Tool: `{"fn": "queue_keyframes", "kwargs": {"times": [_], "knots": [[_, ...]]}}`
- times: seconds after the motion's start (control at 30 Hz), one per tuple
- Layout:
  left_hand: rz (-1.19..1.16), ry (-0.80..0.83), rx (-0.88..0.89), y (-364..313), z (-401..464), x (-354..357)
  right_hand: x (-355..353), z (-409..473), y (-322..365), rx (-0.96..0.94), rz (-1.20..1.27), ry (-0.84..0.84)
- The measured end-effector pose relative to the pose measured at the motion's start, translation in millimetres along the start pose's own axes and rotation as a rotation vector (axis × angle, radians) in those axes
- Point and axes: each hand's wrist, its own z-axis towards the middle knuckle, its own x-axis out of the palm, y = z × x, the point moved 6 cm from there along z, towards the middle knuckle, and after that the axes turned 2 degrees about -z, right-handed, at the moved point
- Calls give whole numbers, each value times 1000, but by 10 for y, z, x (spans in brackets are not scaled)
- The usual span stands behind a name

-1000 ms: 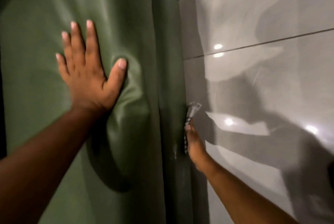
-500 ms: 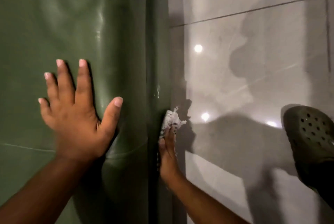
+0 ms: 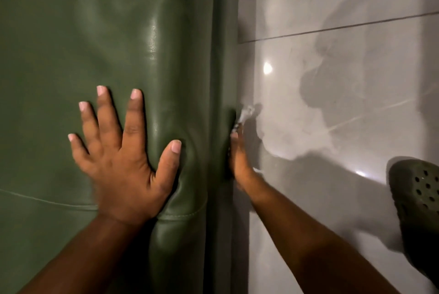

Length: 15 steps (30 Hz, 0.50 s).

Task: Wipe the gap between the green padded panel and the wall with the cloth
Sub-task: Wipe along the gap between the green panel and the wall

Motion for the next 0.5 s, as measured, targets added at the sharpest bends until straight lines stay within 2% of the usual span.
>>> {"fn": "queue_keyframes", "kwargs": {"times": [0.17,0.3,0.4,0.5], "knots": [[11,-16,-1,12,-5,15,-14,-640,-271,-20,-109,83],[17,-18,-4,7,-9,12,189,-715,-65,-183,-184,57],[18,-16,-11,10,-11,16,355,-609,311,-418,-416,16],[26,1,-12,15,1,8,428,-455,484,-443,-493,43]]}}
